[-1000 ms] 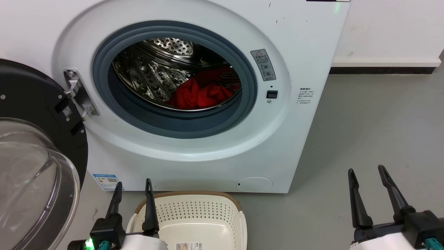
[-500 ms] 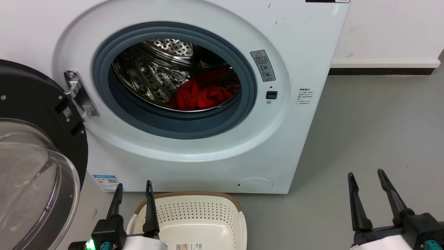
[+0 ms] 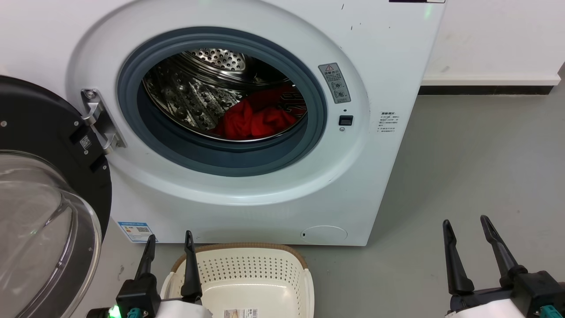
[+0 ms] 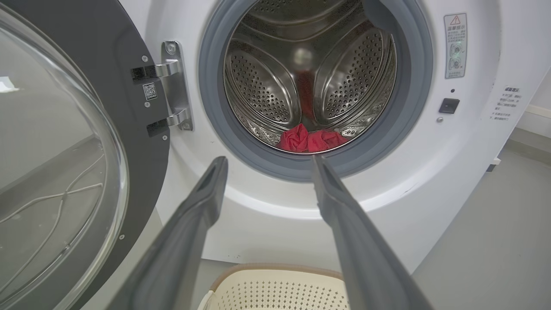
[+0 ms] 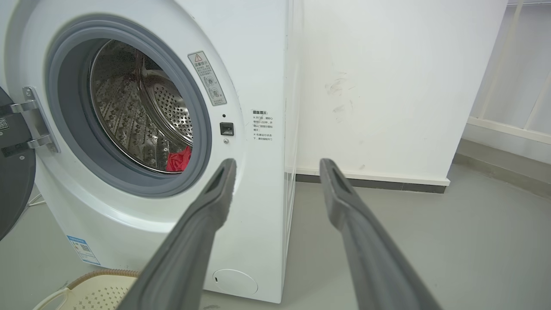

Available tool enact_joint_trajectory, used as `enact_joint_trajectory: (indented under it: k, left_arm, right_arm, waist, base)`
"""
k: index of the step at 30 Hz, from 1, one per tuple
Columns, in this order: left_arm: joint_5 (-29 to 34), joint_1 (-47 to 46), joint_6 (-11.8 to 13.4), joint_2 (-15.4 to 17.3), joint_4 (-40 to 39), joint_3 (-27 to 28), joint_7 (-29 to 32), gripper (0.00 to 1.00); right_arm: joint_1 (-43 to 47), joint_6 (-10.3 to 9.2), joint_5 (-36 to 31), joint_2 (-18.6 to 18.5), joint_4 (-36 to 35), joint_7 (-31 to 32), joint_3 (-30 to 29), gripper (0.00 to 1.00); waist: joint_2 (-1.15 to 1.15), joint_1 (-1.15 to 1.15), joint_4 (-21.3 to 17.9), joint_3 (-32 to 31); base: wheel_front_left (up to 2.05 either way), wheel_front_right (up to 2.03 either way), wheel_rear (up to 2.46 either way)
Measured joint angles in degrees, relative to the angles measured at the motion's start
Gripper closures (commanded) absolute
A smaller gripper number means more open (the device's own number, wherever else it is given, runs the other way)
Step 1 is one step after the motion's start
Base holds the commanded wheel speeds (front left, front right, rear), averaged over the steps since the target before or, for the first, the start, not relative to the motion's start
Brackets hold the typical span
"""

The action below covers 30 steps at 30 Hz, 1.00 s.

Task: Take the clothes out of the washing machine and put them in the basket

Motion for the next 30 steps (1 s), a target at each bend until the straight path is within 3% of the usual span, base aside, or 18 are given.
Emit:
enact_joint_trajectory:
  k: [9, 18, 30]
  left_arm:
    - [0.2, -5.0, -2.6, 0.0, 3.5, 0.8, 0.0, 0.00]
    - [1.3, -21.4, -7.9, 0.7, 13.9, 3.5, 0.0, 0.00]
    - [3.7, -48.6, -10.4, 7.0, 33.7, 4.8, 0.0, 0.00]
  right_arm:
    - [-0.3, 0.00, 0.1, 0.0, -0.3, 0.0, 0.1, 0.00]
    - [-4.8, 0.01, 0.2, 0.0, -1.5, 0.0, 0.6, 0.00]
    - [-11.5, 0.01, 2.3, 0.0, -3.1, 0.0, 1.1, 0.00]
  waist:
    - [0.00, 0.00, -0.5, 1.6]
    - [0.00, 0.00, -2.2, 7.5]
    - [0.00, 0.01, -7.0, 19.2]
  base:
    - [0.00, 0.00, 0.00]
    - [0.00, 0.00, 0.00]
    - [0.00, 0.00, 0.00]
